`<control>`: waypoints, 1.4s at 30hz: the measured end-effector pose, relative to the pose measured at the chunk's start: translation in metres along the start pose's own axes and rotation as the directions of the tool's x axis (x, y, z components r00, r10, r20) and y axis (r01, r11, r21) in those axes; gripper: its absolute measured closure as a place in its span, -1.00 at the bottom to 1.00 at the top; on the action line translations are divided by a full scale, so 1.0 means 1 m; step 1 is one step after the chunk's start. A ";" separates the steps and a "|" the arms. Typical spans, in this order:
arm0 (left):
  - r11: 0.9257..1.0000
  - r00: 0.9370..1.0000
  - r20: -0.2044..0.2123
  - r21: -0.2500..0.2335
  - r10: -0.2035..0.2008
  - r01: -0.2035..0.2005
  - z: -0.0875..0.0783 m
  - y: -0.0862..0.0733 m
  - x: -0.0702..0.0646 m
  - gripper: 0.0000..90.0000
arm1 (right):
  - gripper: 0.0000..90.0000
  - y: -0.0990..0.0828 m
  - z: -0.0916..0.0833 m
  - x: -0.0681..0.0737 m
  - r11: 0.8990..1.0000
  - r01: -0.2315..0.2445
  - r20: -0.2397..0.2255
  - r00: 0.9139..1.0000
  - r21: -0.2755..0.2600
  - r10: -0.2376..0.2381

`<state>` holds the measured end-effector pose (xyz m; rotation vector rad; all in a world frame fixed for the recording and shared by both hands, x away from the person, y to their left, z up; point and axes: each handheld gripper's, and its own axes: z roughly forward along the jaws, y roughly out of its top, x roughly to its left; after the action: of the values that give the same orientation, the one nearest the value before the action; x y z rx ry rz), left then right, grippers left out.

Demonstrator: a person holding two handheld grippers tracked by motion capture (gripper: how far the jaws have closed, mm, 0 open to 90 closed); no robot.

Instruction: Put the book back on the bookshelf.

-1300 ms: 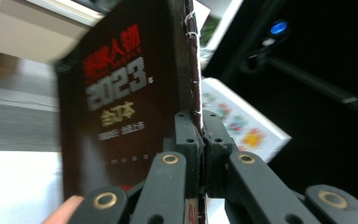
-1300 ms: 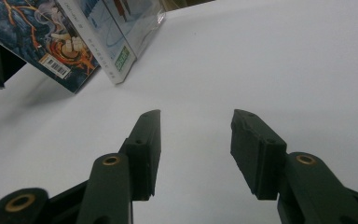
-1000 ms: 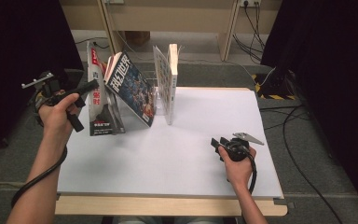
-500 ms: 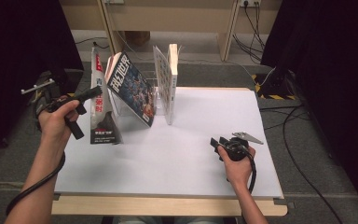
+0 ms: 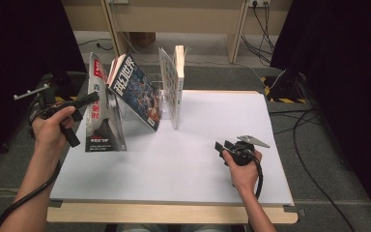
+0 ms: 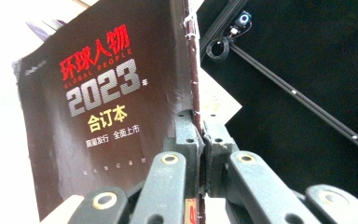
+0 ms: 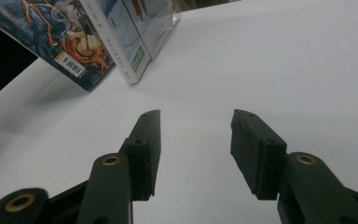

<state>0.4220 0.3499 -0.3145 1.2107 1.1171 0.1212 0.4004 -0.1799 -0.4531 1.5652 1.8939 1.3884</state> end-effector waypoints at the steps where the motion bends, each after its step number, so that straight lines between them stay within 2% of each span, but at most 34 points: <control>1: 1.000 1.000 0.009 0.006 -0.002 0.002 -0.001 -0.001 -0.001 0.92 | 0.19 0.000 0.000 0.000 1.000 0.000 0.001 1.000 -0.003 0.000; 6: 0.999 0.999 0.037 0.019 -0.036 0.035 -0.017 -0.005 -0.004 0.92 | 0.19 0.000 -0.001 -0.002 1.000 -0.006 0.002 1.000 0.000 0.006; 9: 0.999 0.999 0.038 0.035 -0.012 0.011 -0.029 -0.006 -0.009 0.92 | 0.19 0.000 -0.001 -0.001 1.000 -0.001 0.001 1.000 -0.002 0.001; 12: 0.999 0.998 0.064 0.045 -0.027 0.024 -0.039 -0.006 -0.009 0.92 | 0.19 0.000 -0.001 0.000 1.000 -0.002 -0.001 1.000 -0.004 0.002; 15: 0.996 0.997 0.064 0.071 -0.049 0.044 -0.044 -0.009 -0.006 0.92 | 0.19 0.000 0.000 0.002 1.000 -0.002 -0.003 1.000 -0.003 0.002; 21: 0.993 0.997 0.026 0.098 -0.074 0.071 -0.041 -0.016 0.002 0.92 | 0.19 0.001 0.000 0.001 1.000 -0.001 -0.001 1.000 0.000 0.001; 28: 0.984 0.991 0.031 0.125 -0.129 0.124 -0.031 -0.016 0.006 0.92 | 0.19 0.001 0.000 0.000 1.000 -0.002 0.000 1.000 -0.003 0.002; 31: 0.986 0.993 0.033 0.133 -0.110 0.105 -0.029 -0.017 0.004 0.92 | 0.19 0.001 -0.001 0.000 1.000 -0.004 0.000 1.000 -0.002 0.004; 35: 0.984 0.991 0.043 0.131 -0.129 0.123 -0.031 -0.019 0.004 0.92 | 0.19 0.001 -0.001 0.000 1.000 -0.005 0.001 1.000 -0.002 0.005; 38: 0.978 0.985 0.047 0.135 -0.168 0.160 -0.030 -0.021 0.008 0.92 | 0.19 0.001 0.000 0.000 1.000 -0.002 -0.001 1.000 -0.001 0.002; 41: 0.975 0.984 0.046 0.148 -0.174 0.166 -0.031 -0.023 0.008 0.92 | 0.19 0.001 0.000 0.000 1.000 -0.004 -0.003 1.000 -0.004 0.004; 42: 0.973 0.981 0.051 0.147 -0.185 0.176 -0.031 -0.023 0.009 0.92 | 0.19 0.001 0.000 0.001 1.000 -0.004 -0.002 1.000 -0.004 0.004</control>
<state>0.3930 0.3669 -0.3360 1.2231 1.1887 -0.1379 0.4005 -0.1795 -0.4520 1.5668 1.8890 1.3957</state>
